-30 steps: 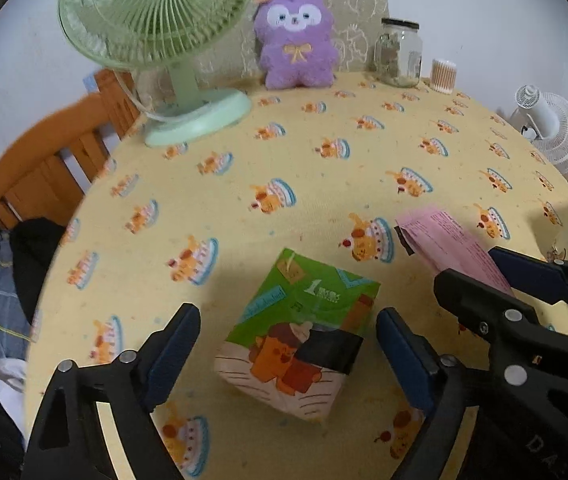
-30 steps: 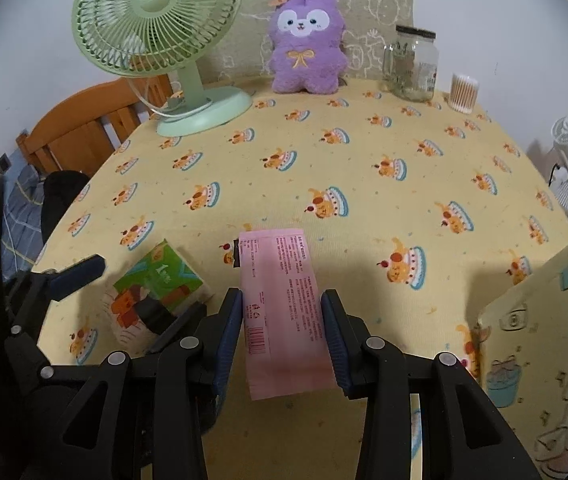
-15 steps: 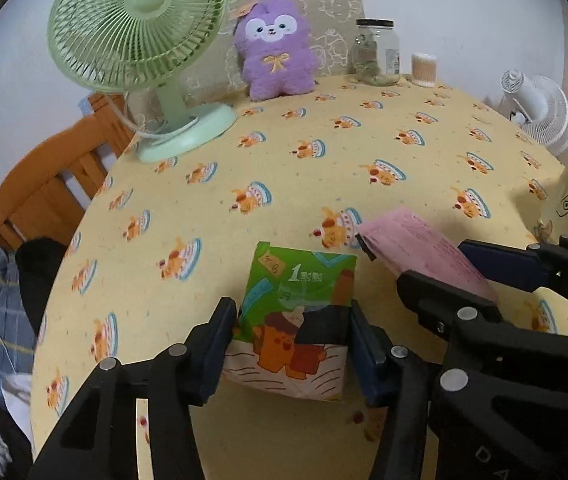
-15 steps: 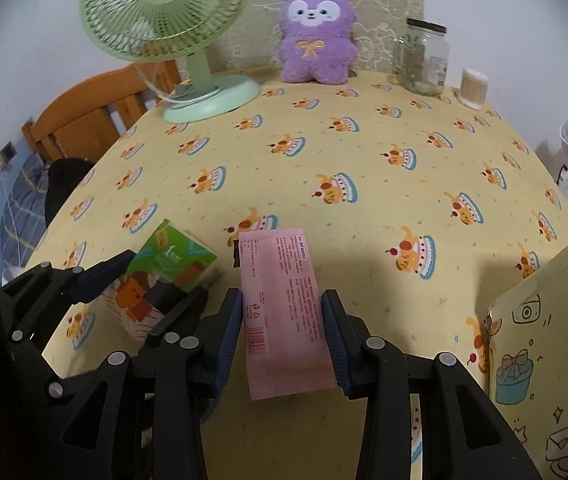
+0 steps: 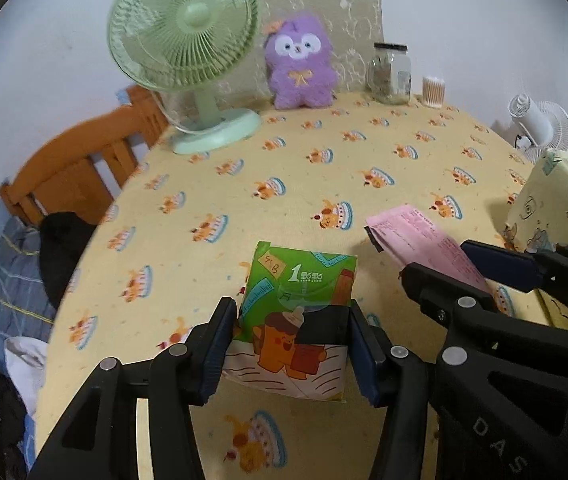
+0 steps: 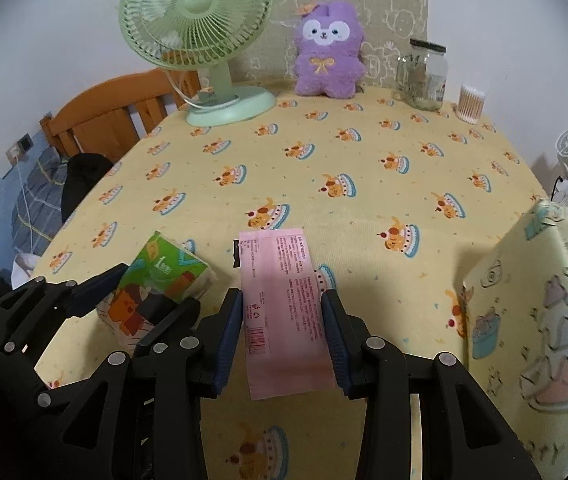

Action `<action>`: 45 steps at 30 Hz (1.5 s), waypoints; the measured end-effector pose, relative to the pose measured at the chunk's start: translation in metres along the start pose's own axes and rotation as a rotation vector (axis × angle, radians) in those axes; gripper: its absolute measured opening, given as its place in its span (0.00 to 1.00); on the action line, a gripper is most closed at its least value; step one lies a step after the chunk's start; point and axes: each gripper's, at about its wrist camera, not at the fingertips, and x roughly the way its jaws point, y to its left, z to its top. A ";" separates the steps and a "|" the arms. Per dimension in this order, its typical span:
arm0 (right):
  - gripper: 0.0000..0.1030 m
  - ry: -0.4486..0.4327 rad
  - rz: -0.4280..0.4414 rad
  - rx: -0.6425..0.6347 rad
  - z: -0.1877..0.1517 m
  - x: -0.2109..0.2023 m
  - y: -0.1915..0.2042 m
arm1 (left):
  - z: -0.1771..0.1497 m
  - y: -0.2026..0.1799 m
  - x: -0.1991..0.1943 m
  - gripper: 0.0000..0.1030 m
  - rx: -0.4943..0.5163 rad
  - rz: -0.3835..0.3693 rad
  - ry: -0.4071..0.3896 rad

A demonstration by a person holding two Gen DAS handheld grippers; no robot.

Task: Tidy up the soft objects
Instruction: 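Carry the tissue pack and pink packet over the paper box with both grippers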

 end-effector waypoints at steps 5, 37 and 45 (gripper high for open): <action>0.42 -0.045 -0.032 -0.025 -0.004 -0.023 0.002 | -0.003 -0.002 -0.018 0.54 -0.019 -0.023 -0.016; 0.42 -0.202 -0.030 0.002 0.002 -0.128 -0.012 | 0.018 -0.016 -0.110 0.54 -0.017 -0.086 -0.156; 0.42 -0.212 -0.030 0.022 0.005 -0.132 -0.031 | 0.026 -0.040 -0.114 0.54 0.013 -0.115 -0.174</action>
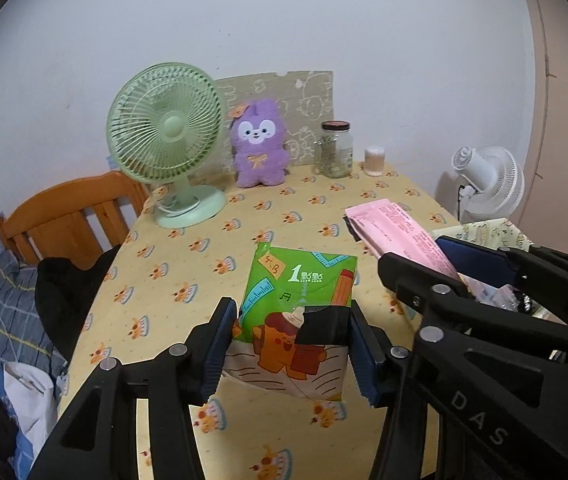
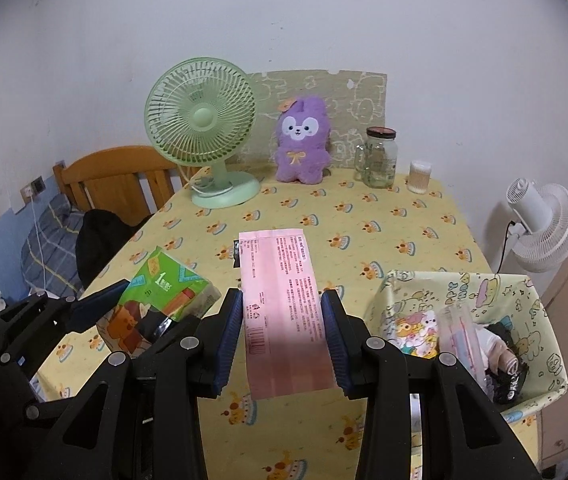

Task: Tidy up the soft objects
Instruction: 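Carry the tissue pack and pink packet over the paper box with both grippers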

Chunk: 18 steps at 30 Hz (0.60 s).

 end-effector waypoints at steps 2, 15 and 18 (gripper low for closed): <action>0.42 -0.002 -0.005 0.004 0.001 -0.001 -0.006 | 0.002 -0.008 0.003 0.54 0.003 -0.024 -0.001; 0.42 -0.014 -0.062 0.043 0.003 -0.001 -0.057 | 0.019 -0.059 0.024 0.54 0.045 -0.084 -0.008; 0.42 -0.011 -0.073 0.057 0.002 -0.001 -0.070 | 0.022 -0.070 0.028 0.54 0.052 -0.097 -0.006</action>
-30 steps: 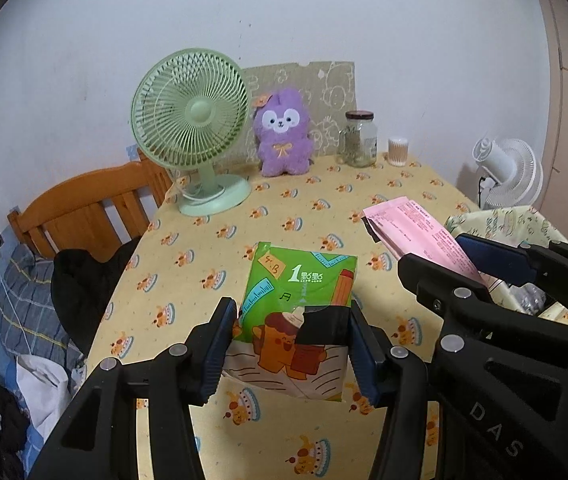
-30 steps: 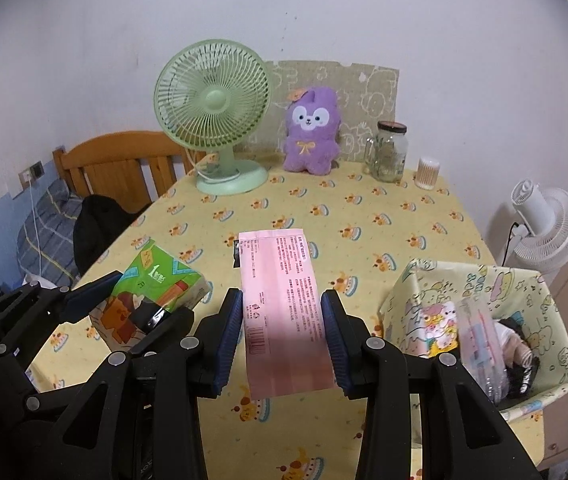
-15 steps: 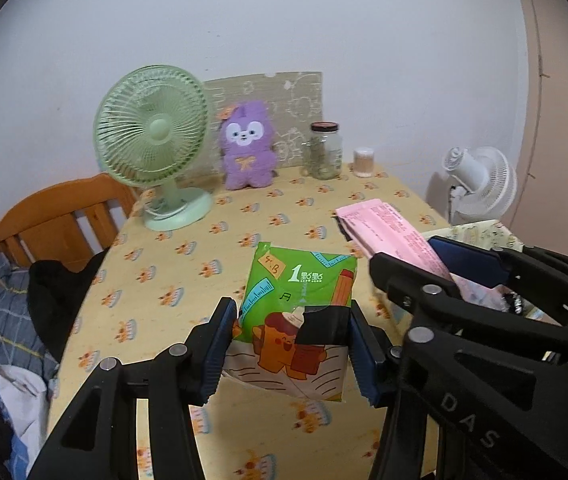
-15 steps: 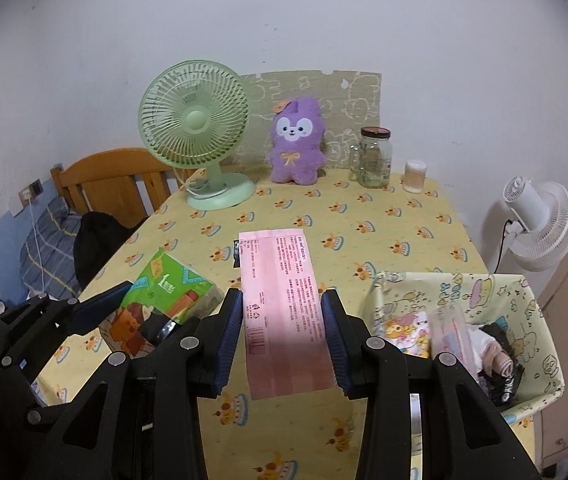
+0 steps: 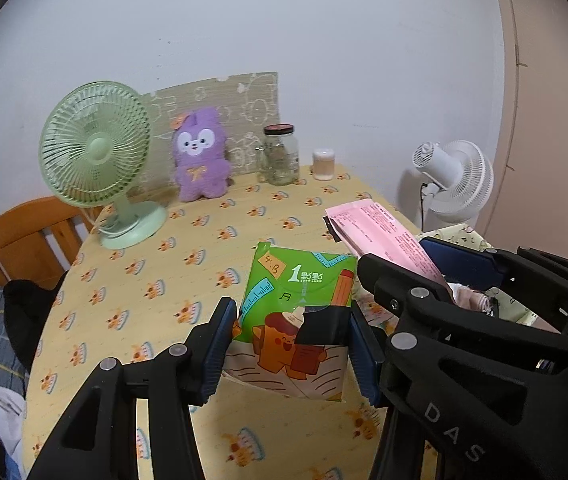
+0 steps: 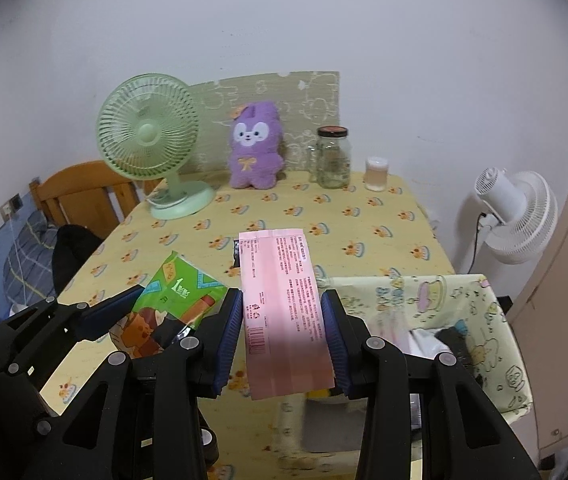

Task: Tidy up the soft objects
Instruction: 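Carry the tissue pack and pink packet over the paper box with both grippers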

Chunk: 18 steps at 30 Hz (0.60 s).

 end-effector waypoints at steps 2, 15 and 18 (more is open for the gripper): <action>0.42 0.004 -0.010 0.006 0.000 0.002 -0.008 | 0.002 -0.006 0.004 0.54 0.004 -0.008 0.005; 0.42 0.017 -0.056 0.063 -0.006 0.007 -0.059 | 0.014 -0.051 0.031 0.54 0.064 -0.055 0.031; 0.42 0.022 -0.069 0.075 -0.008 0.007 -0.070 | 0.015 -0.062 0.036 0.54 0.080 -0.069 0.037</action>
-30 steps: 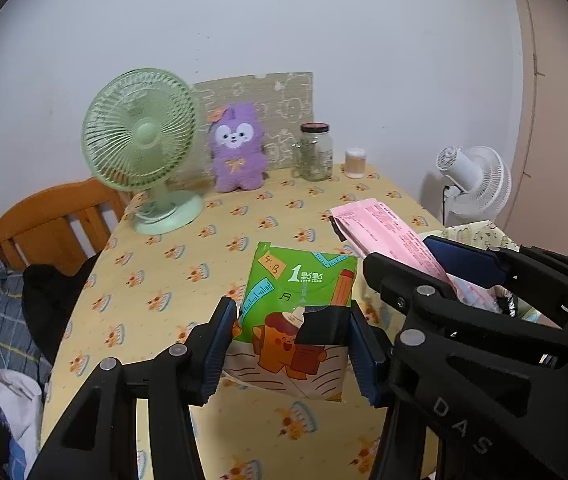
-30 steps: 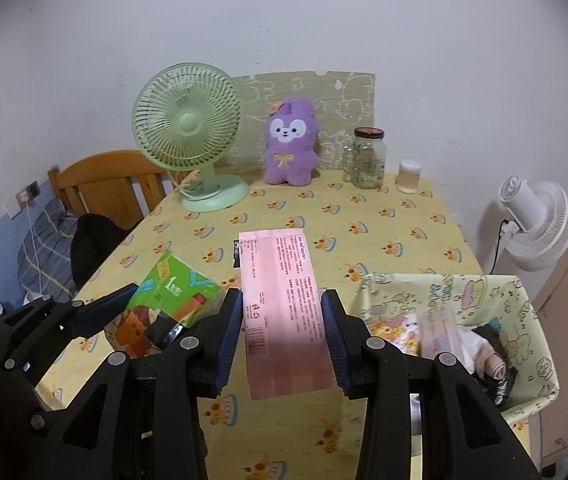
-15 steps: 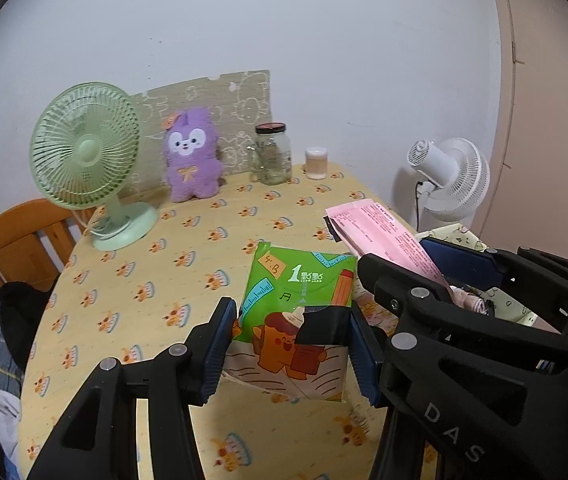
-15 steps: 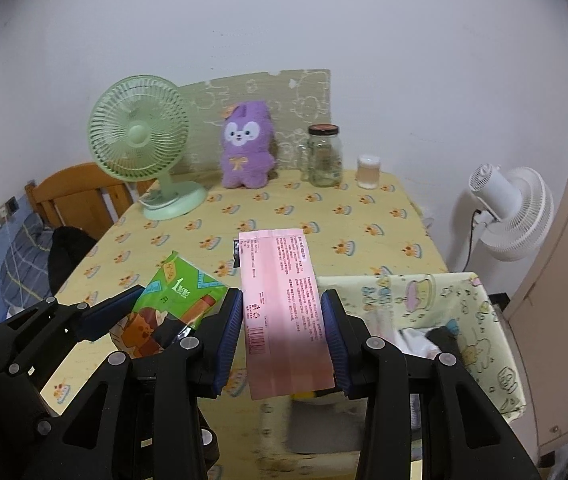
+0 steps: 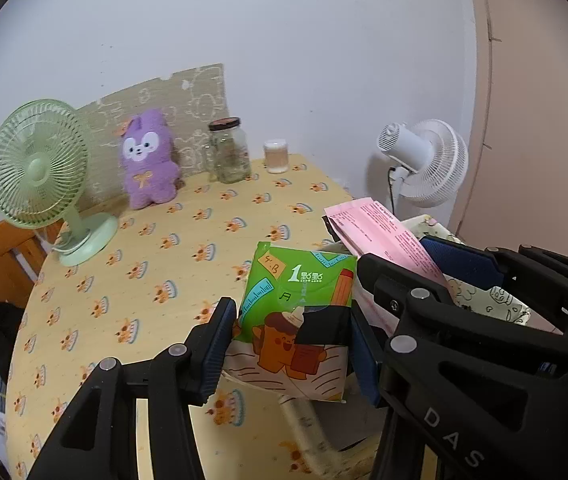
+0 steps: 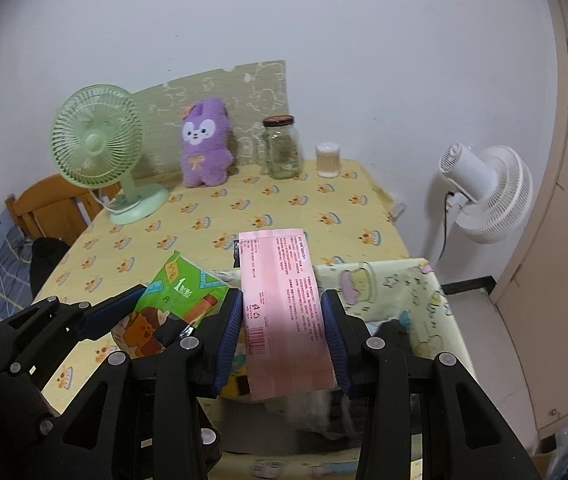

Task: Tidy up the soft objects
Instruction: 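Carry the tissue pack and pink packet over the paper box with both grippers, then lower both grippers into the box and open them to release the items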

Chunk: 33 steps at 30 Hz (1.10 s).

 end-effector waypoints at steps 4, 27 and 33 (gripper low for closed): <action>0.42 0.004 -0.018 0.014 -0.002 0.001 -0.014 | 0.002 -0.011 0.006 0.54 0.014 -0.017 0.009; 0.42 0.028 -0.059 0.125 -0.024 0.005 -0.058 | -0.001 -0.056 0.029 0.79 0.087 -0.118 0.083; 0.43 0.017 -0.039 0.136 -0.023 0.006 -0.058 | 0.001 -0.051 0.020 0.84 0.110 -0.100 0.064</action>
